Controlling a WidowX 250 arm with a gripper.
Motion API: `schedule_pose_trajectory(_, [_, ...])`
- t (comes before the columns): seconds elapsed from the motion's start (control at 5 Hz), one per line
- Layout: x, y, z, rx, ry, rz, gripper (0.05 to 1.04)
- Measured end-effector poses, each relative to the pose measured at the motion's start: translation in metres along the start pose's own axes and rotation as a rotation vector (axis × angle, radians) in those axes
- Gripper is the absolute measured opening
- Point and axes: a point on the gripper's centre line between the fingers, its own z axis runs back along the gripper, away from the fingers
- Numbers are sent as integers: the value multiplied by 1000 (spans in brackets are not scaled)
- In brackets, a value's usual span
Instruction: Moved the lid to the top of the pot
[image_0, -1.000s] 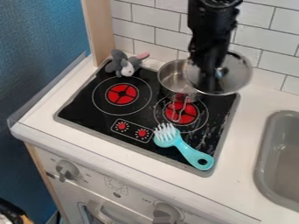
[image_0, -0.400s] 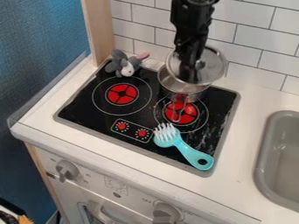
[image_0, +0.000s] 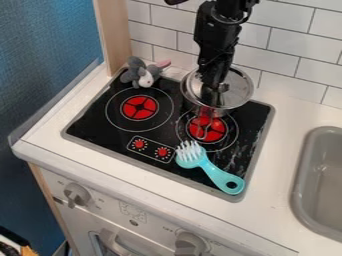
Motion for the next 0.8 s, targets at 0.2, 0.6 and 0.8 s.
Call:
schedule_pose_trajectory(0.2, [10,-1,-5,12,-9,32,277])
schedule_pose_trajectory(0.6, [16,-5,-19,45,-9,47,277])
schedule_pose_trajectory(0.8, [16,-5,-20,54,15,50,334])
